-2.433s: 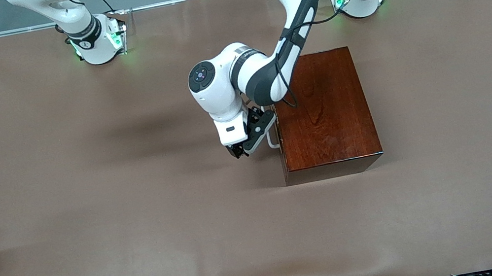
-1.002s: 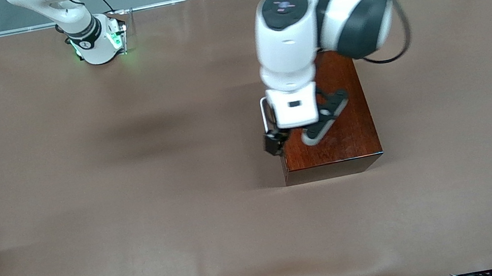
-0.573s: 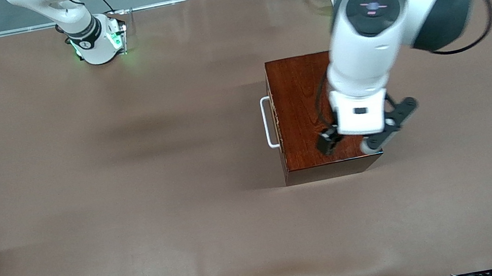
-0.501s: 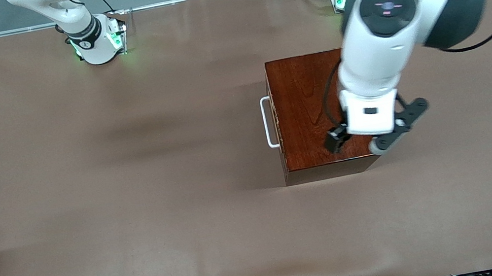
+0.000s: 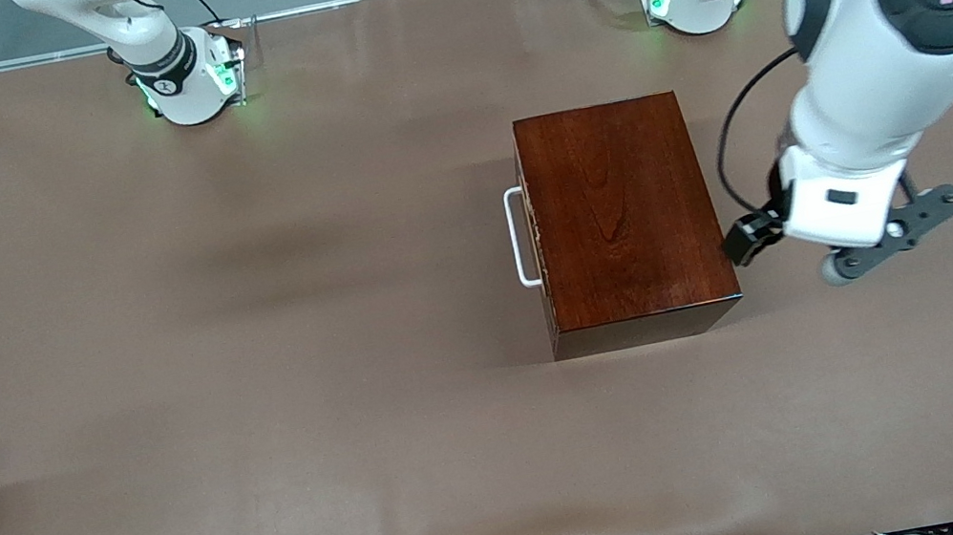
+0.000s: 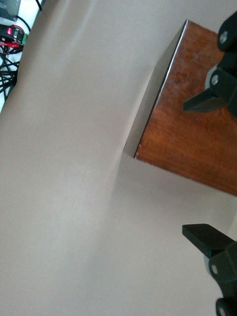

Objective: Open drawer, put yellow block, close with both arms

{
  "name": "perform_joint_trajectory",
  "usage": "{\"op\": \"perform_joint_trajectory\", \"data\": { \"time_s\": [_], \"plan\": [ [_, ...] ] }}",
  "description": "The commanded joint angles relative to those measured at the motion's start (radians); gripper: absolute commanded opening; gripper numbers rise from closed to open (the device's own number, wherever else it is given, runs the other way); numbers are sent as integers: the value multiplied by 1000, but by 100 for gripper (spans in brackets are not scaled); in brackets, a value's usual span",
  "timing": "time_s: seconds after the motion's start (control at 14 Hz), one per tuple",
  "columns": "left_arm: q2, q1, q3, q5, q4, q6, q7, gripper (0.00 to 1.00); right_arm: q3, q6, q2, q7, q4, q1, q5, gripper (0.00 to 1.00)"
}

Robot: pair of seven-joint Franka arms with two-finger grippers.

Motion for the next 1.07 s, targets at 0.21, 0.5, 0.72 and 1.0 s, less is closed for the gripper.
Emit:
{"op": "perform_joint_trajectory", "data": {
  "time_s": [0.21,0.5,0.72,1.0],
  "plan": [
    [-54,41,-6,-19,-39,-22,101,100,11,-10,2,-4,12,-23,21,100],
    [-83,117,-7,-48,-41,-62,256,100,13,-10,2,-4,12,-23,21,100],
    [-91,173,-7,-53,-41,-99,382,100,13,-10,2,-4,12,-23,21,100],
    [-114,227,-7,-53,-59,-109,499,100,13,-10,2,-4,12,-23,21,100]
  ]
}}
